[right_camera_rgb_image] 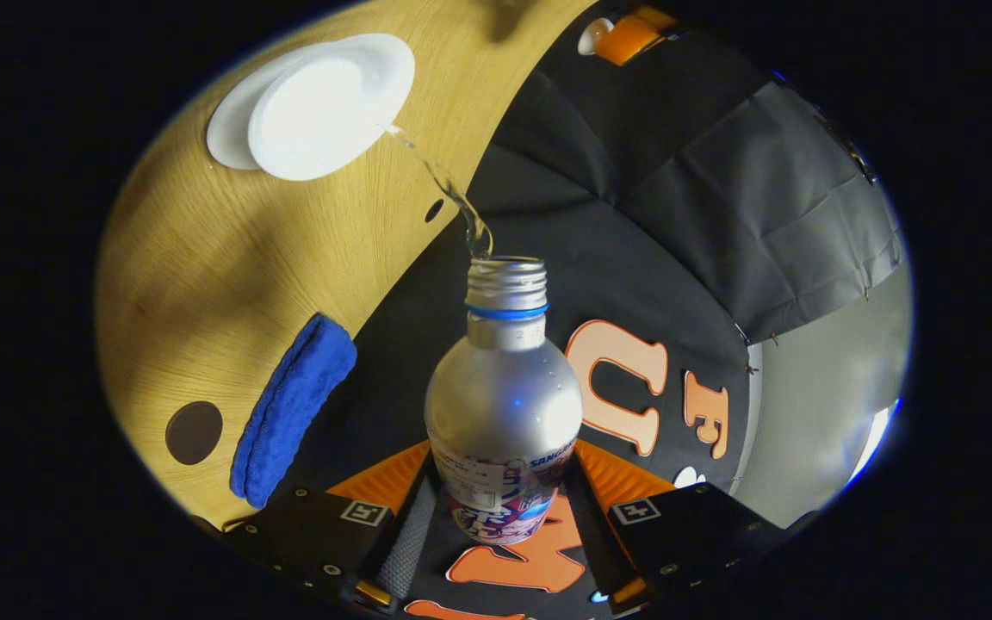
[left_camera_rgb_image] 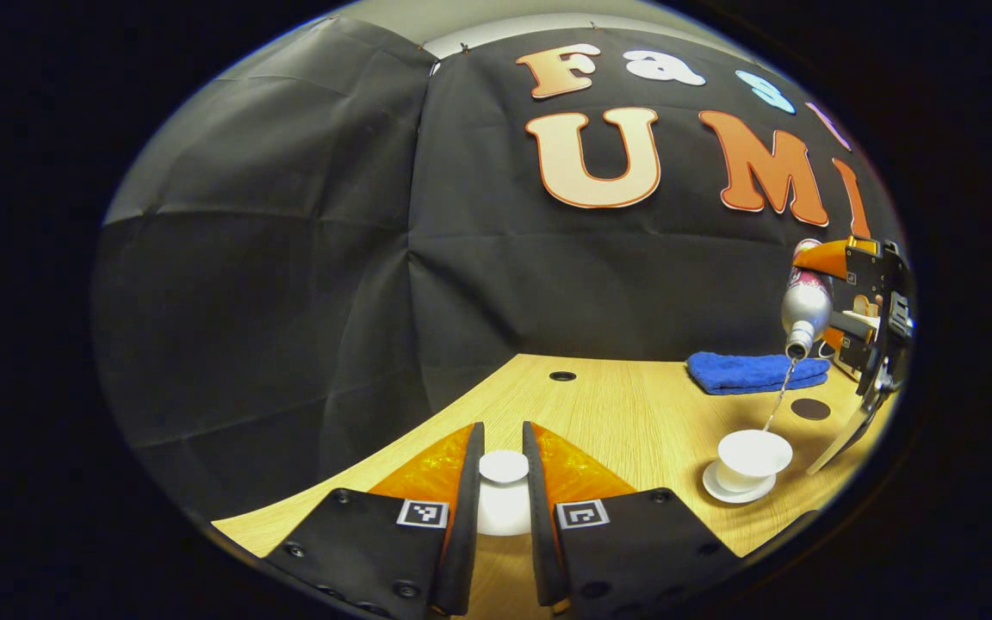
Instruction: Open the teacup lid with one hand, grasp the water bottle and pour water into the teacup with the other hand; after pouring, place the water bottle on the coaster and then close the teacup lid.
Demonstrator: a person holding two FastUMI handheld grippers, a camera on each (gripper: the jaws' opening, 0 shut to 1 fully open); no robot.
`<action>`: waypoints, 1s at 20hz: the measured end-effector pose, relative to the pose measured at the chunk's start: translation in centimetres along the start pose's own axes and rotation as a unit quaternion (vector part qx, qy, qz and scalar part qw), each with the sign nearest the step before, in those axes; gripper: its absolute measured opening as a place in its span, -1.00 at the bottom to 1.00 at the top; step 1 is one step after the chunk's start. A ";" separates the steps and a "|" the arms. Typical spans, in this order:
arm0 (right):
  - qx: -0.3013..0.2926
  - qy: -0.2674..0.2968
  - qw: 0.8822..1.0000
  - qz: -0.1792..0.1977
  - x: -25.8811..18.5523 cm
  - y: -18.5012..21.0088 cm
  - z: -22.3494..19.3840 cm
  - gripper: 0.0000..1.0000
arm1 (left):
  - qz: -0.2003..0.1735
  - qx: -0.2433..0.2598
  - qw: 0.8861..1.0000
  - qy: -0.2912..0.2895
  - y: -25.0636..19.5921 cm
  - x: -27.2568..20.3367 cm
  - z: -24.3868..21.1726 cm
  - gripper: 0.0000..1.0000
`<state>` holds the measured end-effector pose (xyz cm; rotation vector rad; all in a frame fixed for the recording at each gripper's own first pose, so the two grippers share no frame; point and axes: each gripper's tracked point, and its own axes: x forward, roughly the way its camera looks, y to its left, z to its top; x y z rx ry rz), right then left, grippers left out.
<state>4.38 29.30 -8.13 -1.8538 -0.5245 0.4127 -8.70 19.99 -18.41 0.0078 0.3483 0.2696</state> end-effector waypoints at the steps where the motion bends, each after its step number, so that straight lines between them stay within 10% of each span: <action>1: -0.003 -0.007 1.000 0.000 -0.1 0.2 0.7 0.57 | 0.000 0.000 1.000 -0.001 0.0 0.0 -0.1 -0.37; 20: 0.023 -0.050 0.998 0.037 -0.7 3.9 5.0 0.58 | -0.013 0.003 1.000 -0.015 -0.3 -0.2 0.6 -0.37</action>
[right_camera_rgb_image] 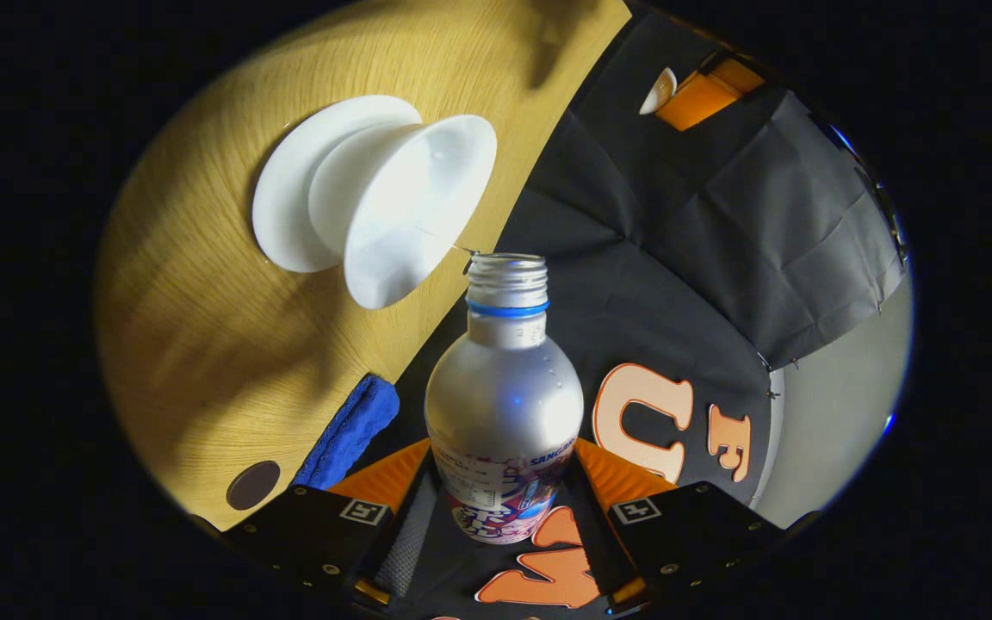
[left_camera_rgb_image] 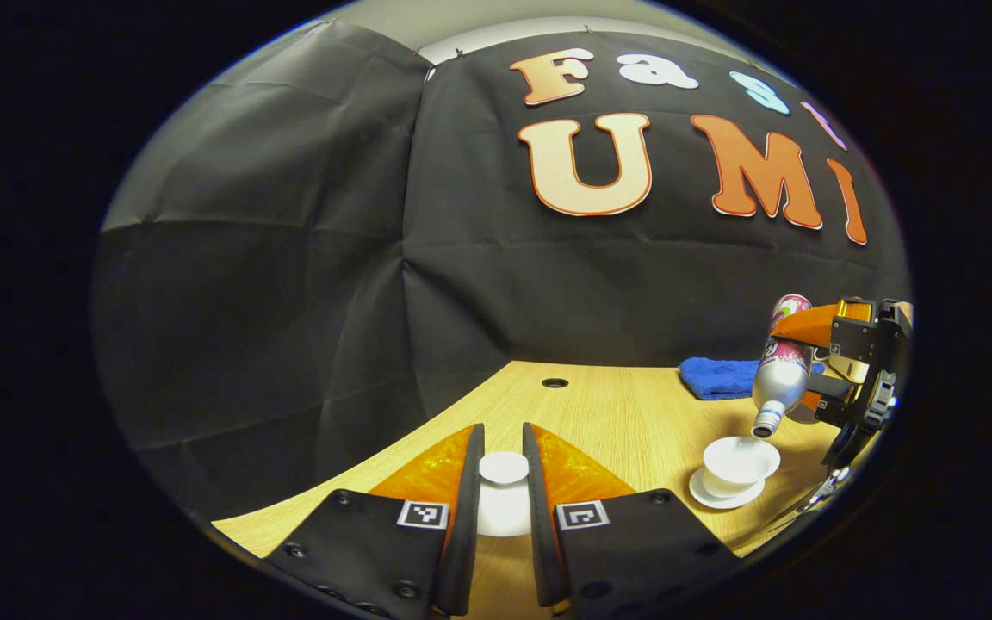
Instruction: Open the teacup lid with one hand, grasp the water bottle and pour water into the teacup with the other hand; after pouring, place the water bottle on the coaster and then close the teacup lid.
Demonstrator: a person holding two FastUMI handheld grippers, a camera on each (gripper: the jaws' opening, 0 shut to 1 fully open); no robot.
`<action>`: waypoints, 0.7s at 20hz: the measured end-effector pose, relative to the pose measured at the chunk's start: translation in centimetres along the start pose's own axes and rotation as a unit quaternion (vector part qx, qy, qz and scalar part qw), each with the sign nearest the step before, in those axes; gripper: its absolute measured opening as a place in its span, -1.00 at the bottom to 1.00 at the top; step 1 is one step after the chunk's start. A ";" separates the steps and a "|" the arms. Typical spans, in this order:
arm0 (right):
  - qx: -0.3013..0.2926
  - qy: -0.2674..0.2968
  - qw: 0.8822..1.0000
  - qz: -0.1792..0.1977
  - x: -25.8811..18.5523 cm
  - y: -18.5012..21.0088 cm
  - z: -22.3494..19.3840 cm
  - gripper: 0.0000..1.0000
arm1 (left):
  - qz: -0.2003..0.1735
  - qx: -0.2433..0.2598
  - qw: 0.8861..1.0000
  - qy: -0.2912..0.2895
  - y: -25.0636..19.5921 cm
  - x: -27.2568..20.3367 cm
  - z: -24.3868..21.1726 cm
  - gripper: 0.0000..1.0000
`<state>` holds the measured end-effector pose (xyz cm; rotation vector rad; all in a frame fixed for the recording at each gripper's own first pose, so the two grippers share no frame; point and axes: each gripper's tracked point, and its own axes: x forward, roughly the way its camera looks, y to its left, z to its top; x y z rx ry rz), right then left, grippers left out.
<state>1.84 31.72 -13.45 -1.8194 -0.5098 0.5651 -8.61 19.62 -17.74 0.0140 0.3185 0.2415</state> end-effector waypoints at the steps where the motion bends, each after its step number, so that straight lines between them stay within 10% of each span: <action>1: 0.015 0.003 1.000 0.004 0.0 0.3 -0.1 0.58 | -0.003 -0.001 1.000 -0.001 -0.2 0.1 0.2 -0.37; 8: 0.180 0.051 0.982 0.010 -2.1 1.2 -2.8 0.59 | -0.036 0.013 0.999 -0.015 -4.5 0.2 1.8 -0.37; 14: 0.374 0.128 0.919 0.010 -3.5 2.5 -8.0 0.59 | -0.067 0.022 0.997 -0.012 -8.4 0.2 2.8 -0.38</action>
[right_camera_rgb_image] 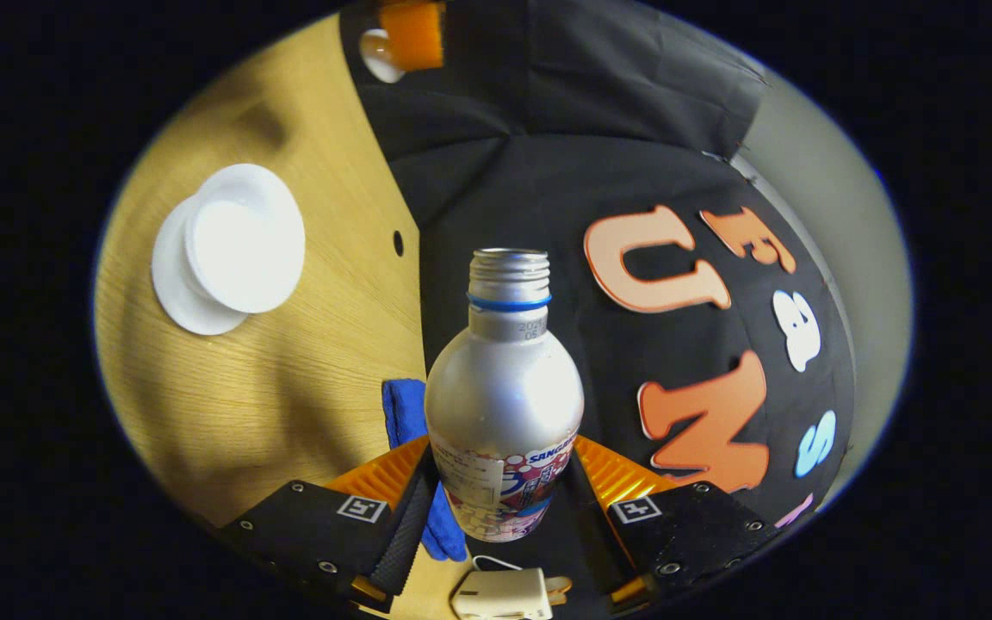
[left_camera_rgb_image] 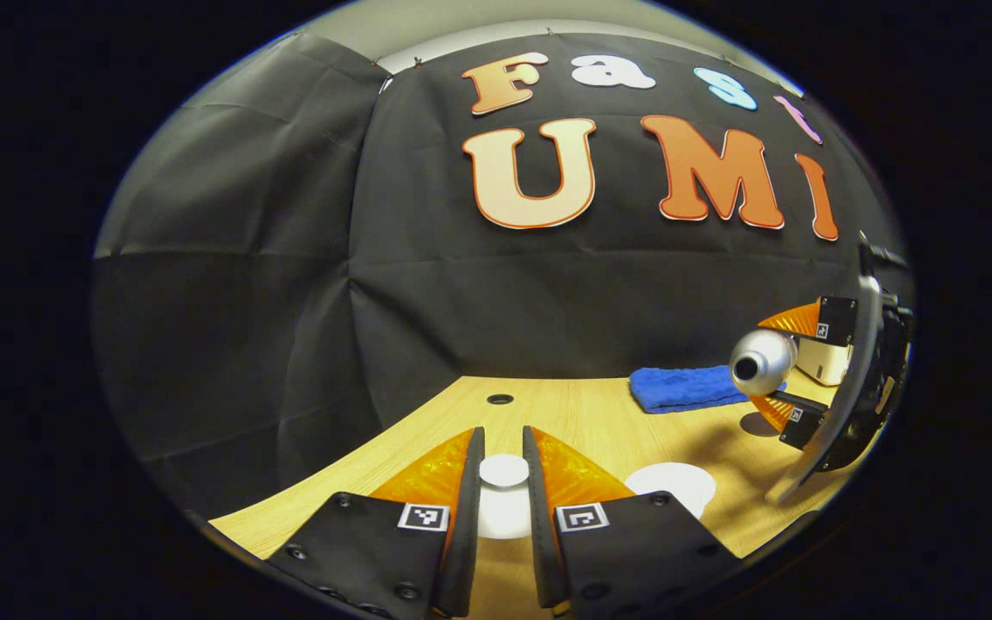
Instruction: Open the teacup lid with one hand, grasp the water bottle and pour water into the teacup with the other hand; after pouring, place the water bottle on the coaster and then close the teacup lid.
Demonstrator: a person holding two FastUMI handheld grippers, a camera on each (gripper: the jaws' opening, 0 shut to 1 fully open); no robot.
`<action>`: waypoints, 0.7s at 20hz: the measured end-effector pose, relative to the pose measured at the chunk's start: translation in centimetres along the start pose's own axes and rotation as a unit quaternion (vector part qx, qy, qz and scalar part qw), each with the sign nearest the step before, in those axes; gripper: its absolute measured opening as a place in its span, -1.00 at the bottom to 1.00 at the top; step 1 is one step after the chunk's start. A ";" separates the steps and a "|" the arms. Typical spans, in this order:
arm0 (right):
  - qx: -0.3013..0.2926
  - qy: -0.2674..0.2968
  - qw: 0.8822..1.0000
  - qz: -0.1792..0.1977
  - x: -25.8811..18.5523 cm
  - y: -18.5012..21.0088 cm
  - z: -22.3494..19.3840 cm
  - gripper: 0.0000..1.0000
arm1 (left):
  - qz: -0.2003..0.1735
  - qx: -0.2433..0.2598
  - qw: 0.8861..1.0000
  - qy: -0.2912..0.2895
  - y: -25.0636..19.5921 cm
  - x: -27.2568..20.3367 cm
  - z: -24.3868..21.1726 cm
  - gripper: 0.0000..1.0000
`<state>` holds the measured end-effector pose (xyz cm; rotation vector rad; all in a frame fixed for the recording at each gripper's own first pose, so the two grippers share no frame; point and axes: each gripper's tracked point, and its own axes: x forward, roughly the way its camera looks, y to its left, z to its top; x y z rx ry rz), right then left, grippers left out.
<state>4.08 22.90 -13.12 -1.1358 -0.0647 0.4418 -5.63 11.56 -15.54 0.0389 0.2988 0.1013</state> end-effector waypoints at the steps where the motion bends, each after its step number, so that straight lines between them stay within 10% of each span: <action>1: 0.033 0.013 0.999 0.001 0.1 -0.1 -1.0 0.60 | -0.004 0.001 1.000 0.000 -0.6 0.1 0.2 -0.38; 8: 0.303 0.102 0.946 0.055 1.2 1.8 -8.7 0.60 | -0.037 0.009 0.999 0.011 -5.0 1.2 0.6 -0.37; 14: 0.499 0.147 0.847 0.108 2.2 5.3 -12.2 0.60 | -0.051 0.007 0.998 0.030 -7.5 1.8 -0.7 -0.37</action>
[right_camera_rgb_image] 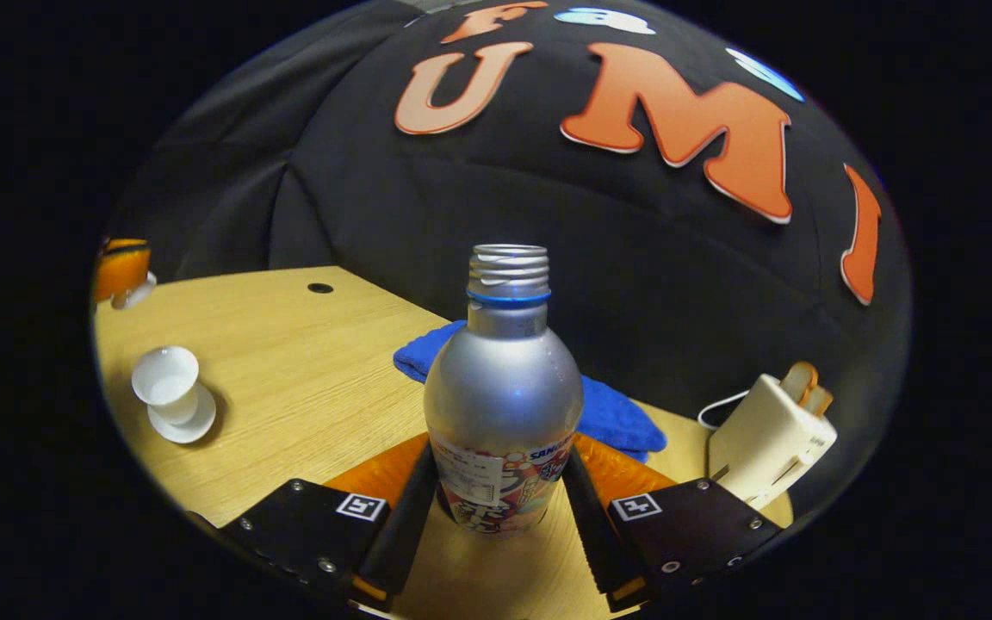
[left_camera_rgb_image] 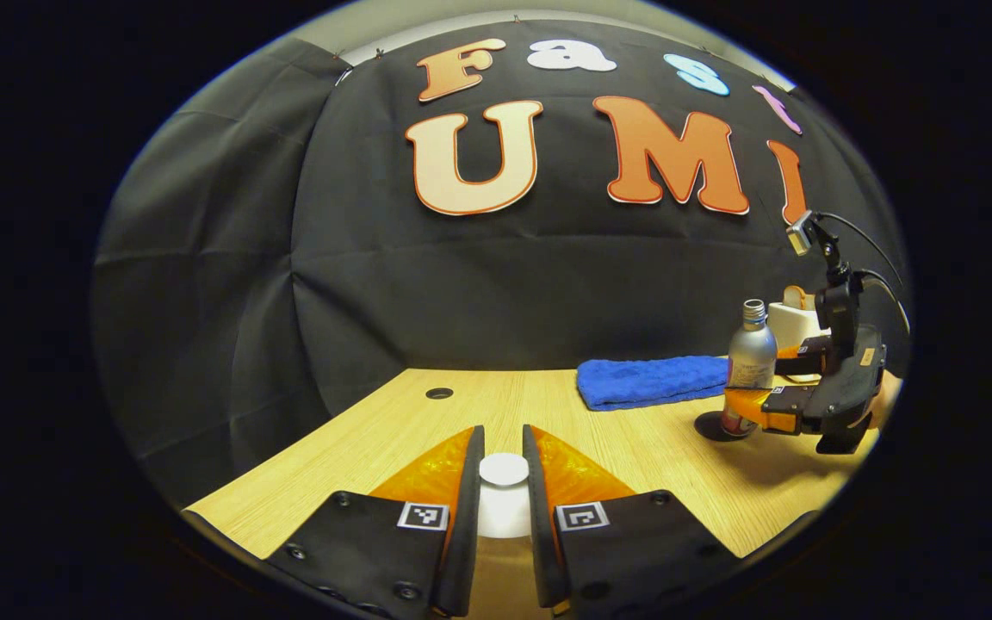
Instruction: Open the teacup lid with one hand, grasp the water bottle and pour water into the teacup with the other hand; after pouring, place the water bottle on the coaster and then close the teacup lid.
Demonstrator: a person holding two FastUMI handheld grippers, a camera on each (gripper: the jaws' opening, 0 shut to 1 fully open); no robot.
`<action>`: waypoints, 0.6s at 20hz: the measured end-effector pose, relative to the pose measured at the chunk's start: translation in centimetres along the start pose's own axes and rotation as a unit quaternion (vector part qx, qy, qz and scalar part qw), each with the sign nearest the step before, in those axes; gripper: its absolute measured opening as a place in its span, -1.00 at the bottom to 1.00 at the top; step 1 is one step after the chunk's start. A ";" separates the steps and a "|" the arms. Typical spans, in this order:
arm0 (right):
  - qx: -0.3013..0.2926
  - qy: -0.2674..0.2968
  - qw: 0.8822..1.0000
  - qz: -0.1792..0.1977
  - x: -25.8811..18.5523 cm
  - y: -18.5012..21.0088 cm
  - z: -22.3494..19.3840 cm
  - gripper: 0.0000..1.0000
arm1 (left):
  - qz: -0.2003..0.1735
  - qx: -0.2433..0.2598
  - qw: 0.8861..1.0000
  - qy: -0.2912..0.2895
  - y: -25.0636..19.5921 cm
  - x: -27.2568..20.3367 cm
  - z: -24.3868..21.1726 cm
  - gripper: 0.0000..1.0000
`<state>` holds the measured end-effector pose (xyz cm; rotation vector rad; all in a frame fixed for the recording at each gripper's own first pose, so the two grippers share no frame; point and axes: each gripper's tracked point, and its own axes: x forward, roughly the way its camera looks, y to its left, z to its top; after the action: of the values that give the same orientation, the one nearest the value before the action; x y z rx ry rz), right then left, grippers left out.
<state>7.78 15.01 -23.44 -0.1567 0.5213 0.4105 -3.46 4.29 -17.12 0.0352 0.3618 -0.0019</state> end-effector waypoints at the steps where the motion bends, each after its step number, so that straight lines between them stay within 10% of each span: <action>1: 0.025 0.005 1.000 0.005 0.3 -0.1 -0.4 0.60 | -0.001 0.000 1.000 0.003 -0.2 0.3 -0.1 -0.37; 12: 0.076 -0.028 0.997 0.006 1.3 -1.0 -1.1 0.61 | -0.045 -0.029 0.998 0.029 -4.4 2.4 -1.9 -0.36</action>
<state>8.70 14.28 -25.02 0.0038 0.4969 0.3847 -1.93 -0.01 -19.90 -0.0391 0.4219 -0.0800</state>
